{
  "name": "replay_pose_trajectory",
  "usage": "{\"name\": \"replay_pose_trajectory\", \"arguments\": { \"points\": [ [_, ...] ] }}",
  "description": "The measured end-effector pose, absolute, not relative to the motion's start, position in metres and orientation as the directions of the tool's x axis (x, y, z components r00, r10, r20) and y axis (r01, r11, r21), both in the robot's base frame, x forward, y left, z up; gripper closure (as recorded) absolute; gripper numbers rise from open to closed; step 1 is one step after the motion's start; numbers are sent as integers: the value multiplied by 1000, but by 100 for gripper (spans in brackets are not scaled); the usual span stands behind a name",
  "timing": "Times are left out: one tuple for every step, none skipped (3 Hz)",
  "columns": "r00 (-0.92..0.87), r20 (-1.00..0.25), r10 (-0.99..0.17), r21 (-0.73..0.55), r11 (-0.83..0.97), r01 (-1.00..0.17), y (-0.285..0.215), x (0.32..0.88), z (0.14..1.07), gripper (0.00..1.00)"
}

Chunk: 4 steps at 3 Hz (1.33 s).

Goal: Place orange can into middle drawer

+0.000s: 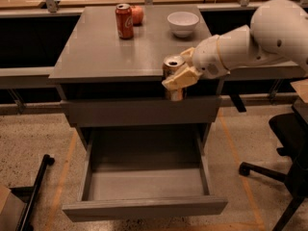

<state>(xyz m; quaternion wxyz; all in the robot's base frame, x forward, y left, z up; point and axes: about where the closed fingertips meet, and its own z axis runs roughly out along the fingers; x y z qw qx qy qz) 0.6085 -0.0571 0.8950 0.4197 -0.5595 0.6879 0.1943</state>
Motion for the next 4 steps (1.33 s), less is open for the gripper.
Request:
{"name": "replay_pose_trajectory", "arguments": {
  "points": [
    [-64, -794, -605, -142, 287, -947, -52, 574, 836, 100],
    [-156, -782, -603, -82, 348, -934, -56, 548, 769, 100],
    [-172, -773, -610, -73, 355, -932, -50, 540, 745, 100],
    [-128, -786, -604, -80, 305, -949, -38, 547, 739, 100]
  ]
}}
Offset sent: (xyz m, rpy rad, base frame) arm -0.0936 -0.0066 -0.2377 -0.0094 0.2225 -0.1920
